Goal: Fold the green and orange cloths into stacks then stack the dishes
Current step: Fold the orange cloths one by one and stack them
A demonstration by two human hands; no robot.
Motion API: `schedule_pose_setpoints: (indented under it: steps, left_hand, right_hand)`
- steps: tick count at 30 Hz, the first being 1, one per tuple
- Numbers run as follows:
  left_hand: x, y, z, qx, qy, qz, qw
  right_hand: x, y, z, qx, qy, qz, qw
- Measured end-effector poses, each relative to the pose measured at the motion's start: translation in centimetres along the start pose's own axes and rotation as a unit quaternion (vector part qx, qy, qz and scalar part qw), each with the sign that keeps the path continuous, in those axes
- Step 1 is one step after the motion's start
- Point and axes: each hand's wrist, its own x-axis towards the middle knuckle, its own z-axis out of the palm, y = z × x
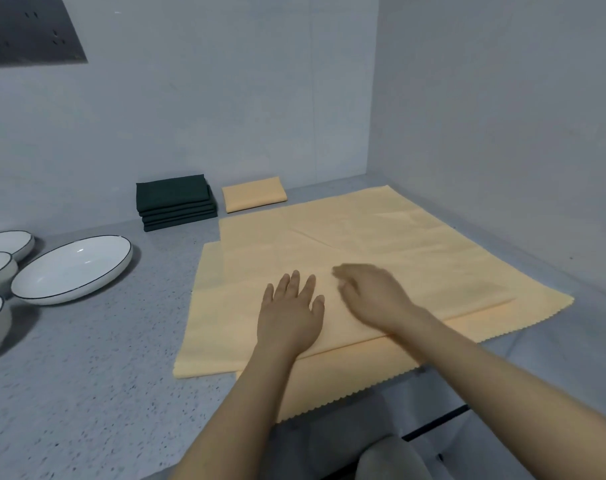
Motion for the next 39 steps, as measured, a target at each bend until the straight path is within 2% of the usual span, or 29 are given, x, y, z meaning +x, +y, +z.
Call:
schedule_pose_setpoints:
  steps: [2, 4, 15, 23, 28, 31, 35, 39]
  left_hand:
    - [0.0, 0.0, 0.0, 0.007, -0.008, -0.002, 1.000]
    - [0.1, 0.1, 0.1, 0.015, -0.014, -0.002, 1.000]
    - [0.1, 0.0, 0.1, 0.016, -0.011, 0.000, 1.000]
    - [0.1, 0.0, 0.2, 0.018, -0.005, 0.002, 1.000]
    - [-0.1, 0.2, 0.1, 0.022, -0.005, 0.000, 1.000]
    - [0.0, 0.3, 0.1, 0.021, -0.007, 0.000, 1.000]
    - [-0.1, 0.6, 0.1, 0.018, -0.018, -0.001, 1.000]
    - [-0.1, 0.8, -0.1, 0.015, -0.020, 0.001, 1.000]
  right_hand:
    - [-1.6, -1.5, 1.2, -0.023, -0.078, -0.019, 0.997]
    - [-2.4, -0.9, 1.5, -0.058, -0.110, -0.003, 0.992]
    - [-2.3, 8.1, -2.1, -0.107, -0.122, 0.164, 0.973]
    - [-1.8, 11.6, -3.3, -0.126, -0.105, 0.241, 0.957]
    - [-1.8, 10.2, -3.4, -0.152, -0.090, 0.236, 0.956]
    - [-1.9, 7.2, -2.6, -0.132, -0.060, 0.179, 0.973]
    - [-0.8, 1.4, -0.3, -0.047, -0.080, 0.072, 0.993]
    - [-0.4, 0.0, 1.6, -0.054, -0.097, 0.060, 0.992]
